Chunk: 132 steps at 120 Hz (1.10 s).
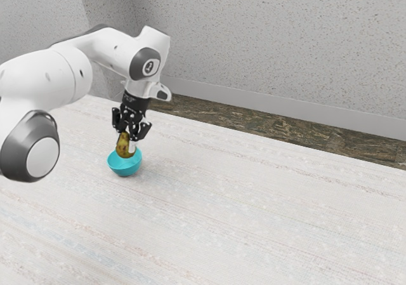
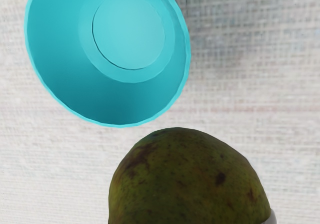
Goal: Place the pear in the bowl.
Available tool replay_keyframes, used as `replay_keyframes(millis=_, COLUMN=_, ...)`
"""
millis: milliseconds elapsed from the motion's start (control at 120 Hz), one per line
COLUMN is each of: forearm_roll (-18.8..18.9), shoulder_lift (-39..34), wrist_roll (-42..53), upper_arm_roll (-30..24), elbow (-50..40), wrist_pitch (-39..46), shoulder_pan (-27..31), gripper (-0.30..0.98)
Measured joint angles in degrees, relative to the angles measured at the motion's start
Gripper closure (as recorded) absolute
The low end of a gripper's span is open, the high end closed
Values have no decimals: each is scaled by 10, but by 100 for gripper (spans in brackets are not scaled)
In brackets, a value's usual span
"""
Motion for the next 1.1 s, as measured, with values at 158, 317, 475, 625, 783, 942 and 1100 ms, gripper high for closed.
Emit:
replay_keyframes(millis=158, forearm_roll=13, shoulder_lift=3, wrist_roll=29, upper_arm_roll=5, elbow=-3, wrist_pitch=40, shoulder_pan=16, gripper=81)
replay_keyframes(millis=317, forearm_roll=15, shoulder_lift=6, wrist_roll=58, upper_arm_roll=6, elbow=-12, wrist_pitch=77, shoulder_pan=30, gripper=81)
replay_keyframes(millis=475, forearm_roll=14, shoulder_lift=9, wrist_roll=81, upper_arm_roll=6, elbow=-36, wrist_pitch=108, shoulder_pan=38, gripper=81)
replay_keyframes(millis=625, forearm_roll=13, shoulder_lift=10, wrist_roll=97, upper_arm_roll=6, elbow=-43, wrist_pitch=127, shoulder_pan=39, gripper=86)
replay_keyframes(millis=783, forearm_roll=-3, shoulder_lift=10, wrist_roll=113, upper_arm_roll=6, elbow=-43, wrist_pitch=130, shoulder_pan=38, gripper=56)
replay_keyframes(millis=942, forearm_roll=-24, shoulder_lift=-37, wrist_roll=125, upper_arm_roll=5, elbow=-45, wrist_pitch=130, shoulder_pan=23, gripper=27)
replay_keyframes(millis=1100, forearm_roll=-66, shoulder_lift=-202, wrist_roll=128, upper_arm_roll=3, elbow=-129, wrist_pitch=128, shoulder_pan=-18, gripper=13)
